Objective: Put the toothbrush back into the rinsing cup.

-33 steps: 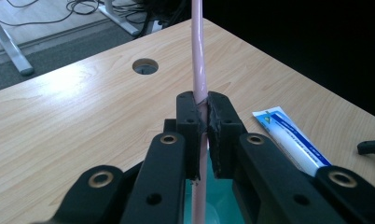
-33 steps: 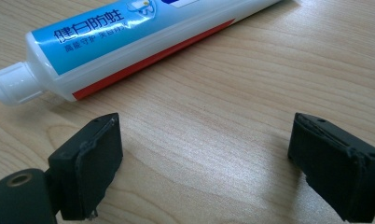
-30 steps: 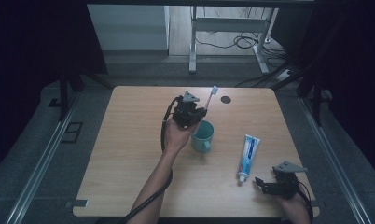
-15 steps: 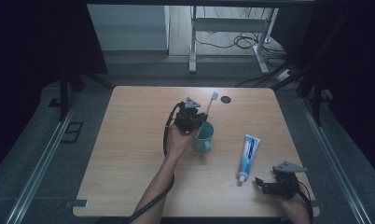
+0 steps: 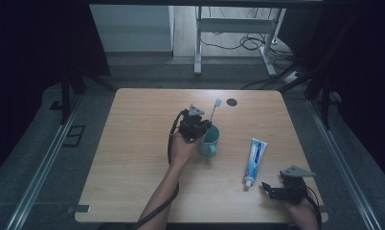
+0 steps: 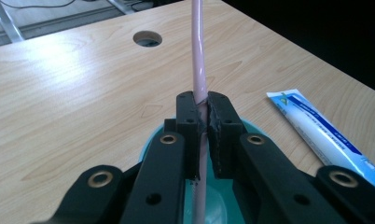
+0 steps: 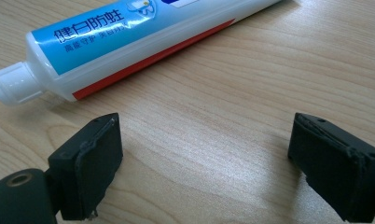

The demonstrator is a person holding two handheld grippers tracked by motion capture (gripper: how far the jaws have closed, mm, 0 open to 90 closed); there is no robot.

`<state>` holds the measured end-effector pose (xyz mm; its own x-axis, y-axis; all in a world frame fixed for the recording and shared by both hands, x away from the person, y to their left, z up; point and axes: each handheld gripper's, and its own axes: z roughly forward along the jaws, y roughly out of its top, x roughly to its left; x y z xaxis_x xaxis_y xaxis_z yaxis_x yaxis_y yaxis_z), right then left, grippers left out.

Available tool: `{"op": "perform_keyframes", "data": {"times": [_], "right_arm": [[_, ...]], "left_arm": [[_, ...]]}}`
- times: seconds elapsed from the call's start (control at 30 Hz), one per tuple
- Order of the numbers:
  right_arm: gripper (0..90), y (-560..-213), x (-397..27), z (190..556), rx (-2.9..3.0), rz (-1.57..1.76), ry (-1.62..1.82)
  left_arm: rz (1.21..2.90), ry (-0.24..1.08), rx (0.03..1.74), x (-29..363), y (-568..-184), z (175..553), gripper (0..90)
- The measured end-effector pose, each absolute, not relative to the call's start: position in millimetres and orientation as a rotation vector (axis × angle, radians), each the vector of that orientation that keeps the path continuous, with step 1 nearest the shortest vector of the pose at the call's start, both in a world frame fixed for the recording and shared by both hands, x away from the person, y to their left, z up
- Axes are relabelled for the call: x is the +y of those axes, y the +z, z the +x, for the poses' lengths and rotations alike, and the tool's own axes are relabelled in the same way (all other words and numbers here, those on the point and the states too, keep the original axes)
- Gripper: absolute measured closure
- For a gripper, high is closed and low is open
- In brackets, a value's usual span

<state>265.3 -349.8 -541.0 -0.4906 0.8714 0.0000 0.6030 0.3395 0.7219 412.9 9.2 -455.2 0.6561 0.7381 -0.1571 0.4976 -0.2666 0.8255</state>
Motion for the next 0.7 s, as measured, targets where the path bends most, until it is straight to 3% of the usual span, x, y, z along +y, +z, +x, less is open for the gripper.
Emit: {"op": "perform_keyframes", "data": {"times": [0.7], "right_arm": [[10.0, -541.0, -349.7, 265.2, 2.222, 1.3, 0.948]], "left_arm": [[1.977, 0.32, 0.997, 1.8, -472.2, 411.5, 83.5]]}}
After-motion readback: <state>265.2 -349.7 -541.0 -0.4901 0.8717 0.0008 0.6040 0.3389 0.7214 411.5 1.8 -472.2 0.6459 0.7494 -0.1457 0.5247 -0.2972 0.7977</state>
